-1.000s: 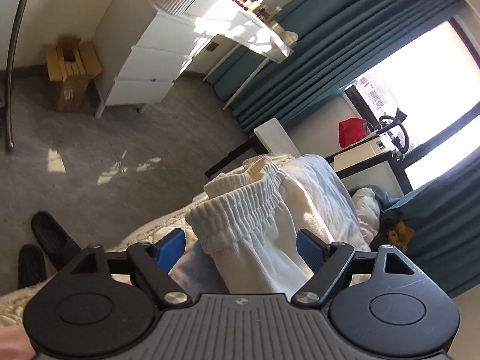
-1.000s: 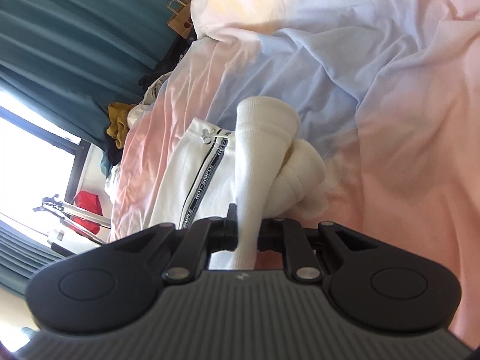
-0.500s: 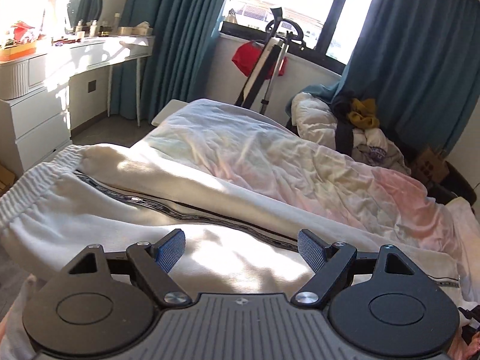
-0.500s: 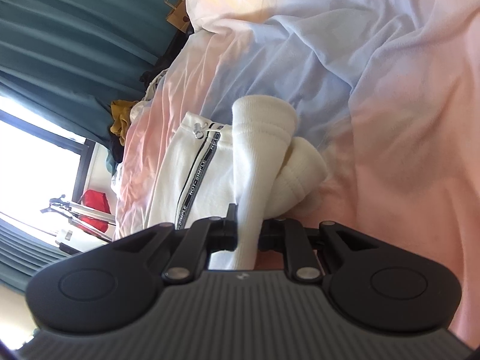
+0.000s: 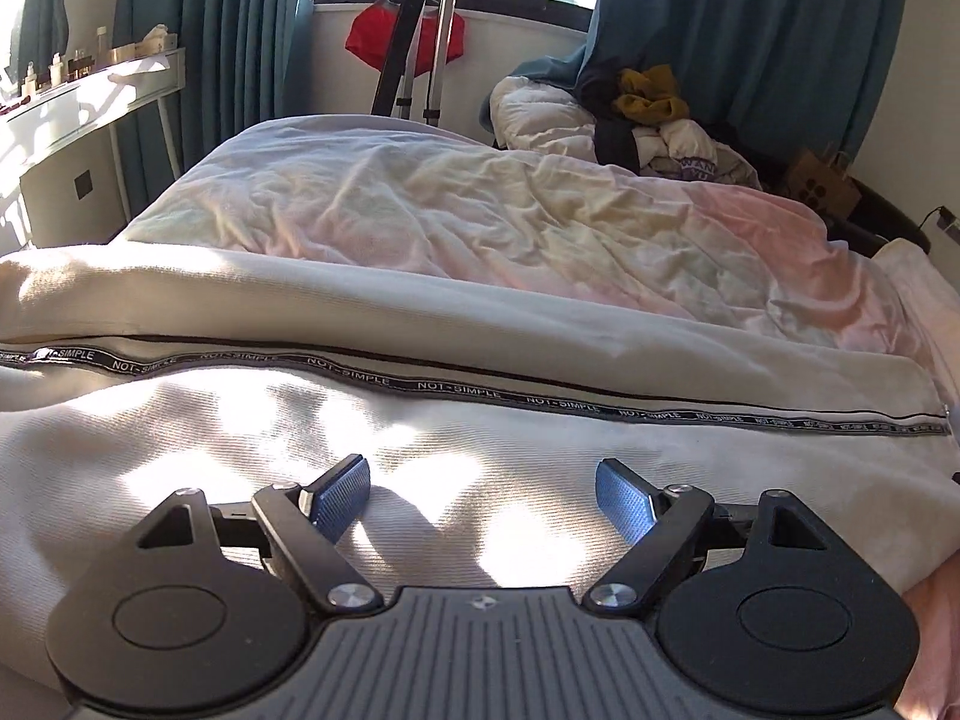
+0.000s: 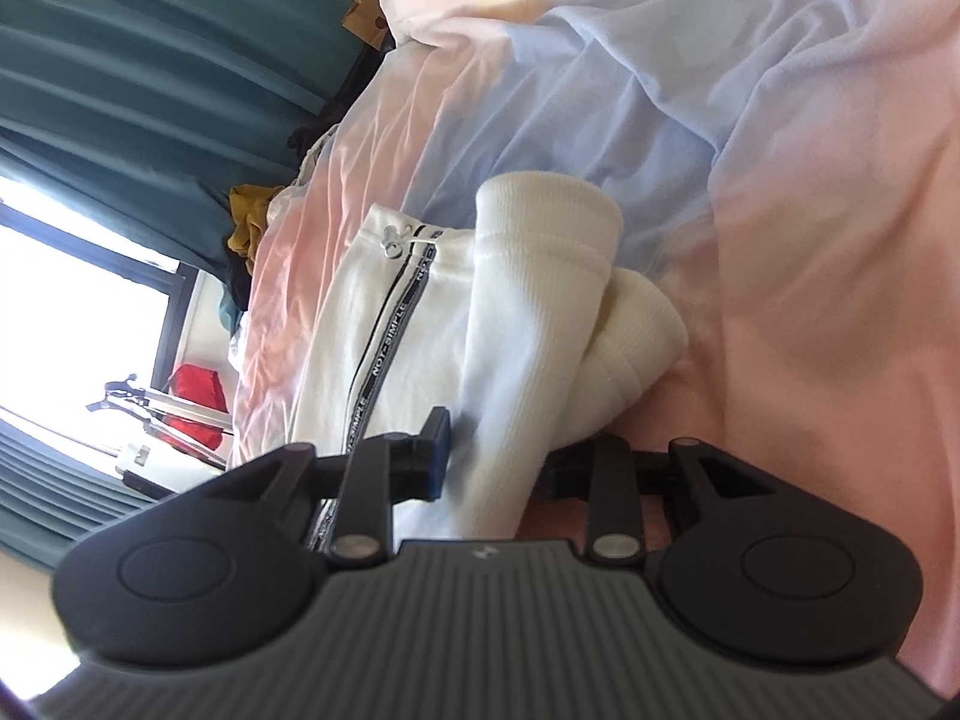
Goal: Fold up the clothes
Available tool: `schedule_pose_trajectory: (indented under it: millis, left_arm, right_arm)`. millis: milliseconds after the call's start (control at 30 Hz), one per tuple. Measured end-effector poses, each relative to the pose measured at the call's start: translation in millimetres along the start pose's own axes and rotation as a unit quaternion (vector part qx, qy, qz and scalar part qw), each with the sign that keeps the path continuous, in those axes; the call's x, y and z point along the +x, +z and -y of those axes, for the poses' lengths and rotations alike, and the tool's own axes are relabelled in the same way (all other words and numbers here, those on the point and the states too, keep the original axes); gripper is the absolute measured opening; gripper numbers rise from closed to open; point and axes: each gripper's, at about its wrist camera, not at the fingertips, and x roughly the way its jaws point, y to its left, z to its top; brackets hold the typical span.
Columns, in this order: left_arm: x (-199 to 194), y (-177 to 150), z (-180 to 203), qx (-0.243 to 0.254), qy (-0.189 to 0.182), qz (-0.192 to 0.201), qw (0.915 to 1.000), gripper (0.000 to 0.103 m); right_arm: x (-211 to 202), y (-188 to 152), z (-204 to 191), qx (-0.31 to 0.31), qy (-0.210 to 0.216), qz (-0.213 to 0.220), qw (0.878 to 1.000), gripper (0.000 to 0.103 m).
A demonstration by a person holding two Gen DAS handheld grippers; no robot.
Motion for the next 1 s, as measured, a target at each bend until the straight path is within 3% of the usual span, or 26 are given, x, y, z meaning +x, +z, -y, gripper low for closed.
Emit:
schedule_pose_trajectory:
  millis: [100, 267, 333, 400, 500, 667, 767, 933, 1000]
  left_arm:
    - [6, -1, -6, -0.003, -0.006, -0.007, 1.0000, 0.084]
    - [8, 1, -10, -0.011, -0.015, -0.011, 0.9998, 0.086]
    - [8, 2, -11, -0.013, -0.018, -0.010, 0.9997, 0.088]
    - [7, 3, -12, -0.015, -0.020, -0.010, 0.9996, 0.089]
    - [6, 4, -14, -0.019, -0.025, -0.009, 0.9995, 0.089]
    - [4, 6, -16, -0.024, -0.032, -0.007, 0.9992, 0.088]
    - [-8, 11, -24, -0.044, -0.044, 0.009, 0.9980, 0.088]
    - [-31, 19, -46, -0.089, -0.060, 0.047, 0.9931, 0.088]
    - [-39, 22, -56, -0.110, -0.072, 0.061, 0.9895, 0.089]
  right_arm:
    - [5, 0, -2, -0.004, 0.010, 0.003, 1.000, 0.044]
    - [16, 2, -10, -0.031, 0.002, 0.020, 0.999, 0.044]
    - [18, 2, -17, -0.055, -0.007, 0.027, 0.998, 0.040]
    - [19, 2, -24, -0.081, -0.017, 0.035, 0.996, 0.020]
    - [10, 0, -44, -0.121, -0.027, 0.059, 0.991, 0.013]
    - [-16, -17, -95, -0.241, -0.048, 0.110, 0.963, 0.012]
    - [-35, -28, -134, -0.285, -0.038, 0.139, 0.948, 0.012]
    - [-61, -70, -217, -0.368, 0.009, 0.176, 0.913, 0.012]
    - [-68, -100, -248, -0.413, 0.031, 0.183, 0.892, 0.012]
